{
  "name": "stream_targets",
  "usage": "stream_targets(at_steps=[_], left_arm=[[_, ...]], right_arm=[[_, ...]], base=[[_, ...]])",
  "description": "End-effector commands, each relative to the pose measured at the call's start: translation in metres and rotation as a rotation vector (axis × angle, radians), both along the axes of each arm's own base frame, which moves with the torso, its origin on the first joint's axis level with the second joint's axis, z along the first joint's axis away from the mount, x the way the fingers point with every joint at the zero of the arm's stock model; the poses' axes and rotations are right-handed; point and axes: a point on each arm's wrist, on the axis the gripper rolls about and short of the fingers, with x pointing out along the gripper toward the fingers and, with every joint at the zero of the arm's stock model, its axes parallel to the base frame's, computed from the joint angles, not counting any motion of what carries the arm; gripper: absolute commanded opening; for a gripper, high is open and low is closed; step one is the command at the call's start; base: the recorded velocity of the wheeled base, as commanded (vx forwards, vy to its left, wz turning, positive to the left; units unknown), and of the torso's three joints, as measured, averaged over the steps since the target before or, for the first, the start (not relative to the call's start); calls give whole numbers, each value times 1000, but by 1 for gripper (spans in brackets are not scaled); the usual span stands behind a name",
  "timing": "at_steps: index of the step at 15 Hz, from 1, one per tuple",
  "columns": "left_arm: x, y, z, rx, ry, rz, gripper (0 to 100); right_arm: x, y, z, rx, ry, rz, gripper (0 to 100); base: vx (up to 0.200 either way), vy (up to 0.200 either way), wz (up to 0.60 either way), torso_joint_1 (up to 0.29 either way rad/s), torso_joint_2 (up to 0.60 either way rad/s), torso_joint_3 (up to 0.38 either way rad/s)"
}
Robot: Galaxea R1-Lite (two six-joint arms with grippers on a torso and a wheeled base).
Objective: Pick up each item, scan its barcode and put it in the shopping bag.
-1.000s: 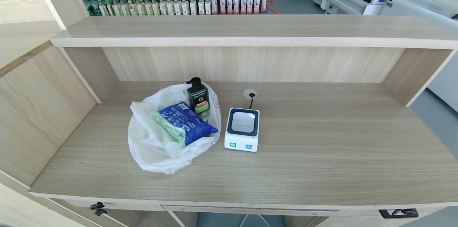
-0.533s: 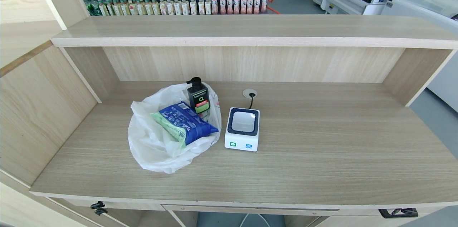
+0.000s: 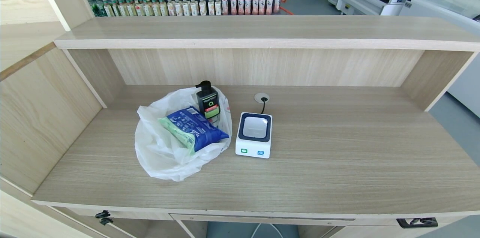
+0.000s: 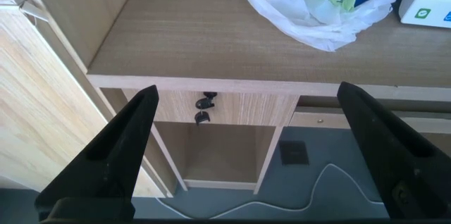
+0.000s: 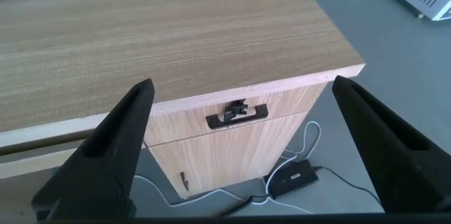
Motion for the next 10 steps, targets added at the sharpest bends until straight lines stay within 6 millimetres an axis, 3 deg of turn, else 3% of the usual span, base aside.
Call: stream_targets(at_steps=[1, 5, 10], left_arm=[[0, 0, 0, 0, 0, 0, 100], [0, 0, 0, 0, 0, 0, 100], [0, 0, 0, 0, -2, 0, 100]], right_arm=[[1, 0, 0, 0, 6, 2, 100], [0, 0, 0, -2, -1, 19, 100], [-2, 3, -1, -4, -35, 164, 100]], base=[[0, 0, 0, 0, 0, 0], [0, 0, 0, 0, 0, 0], [0, 0, 0, 0, 0, 0]])
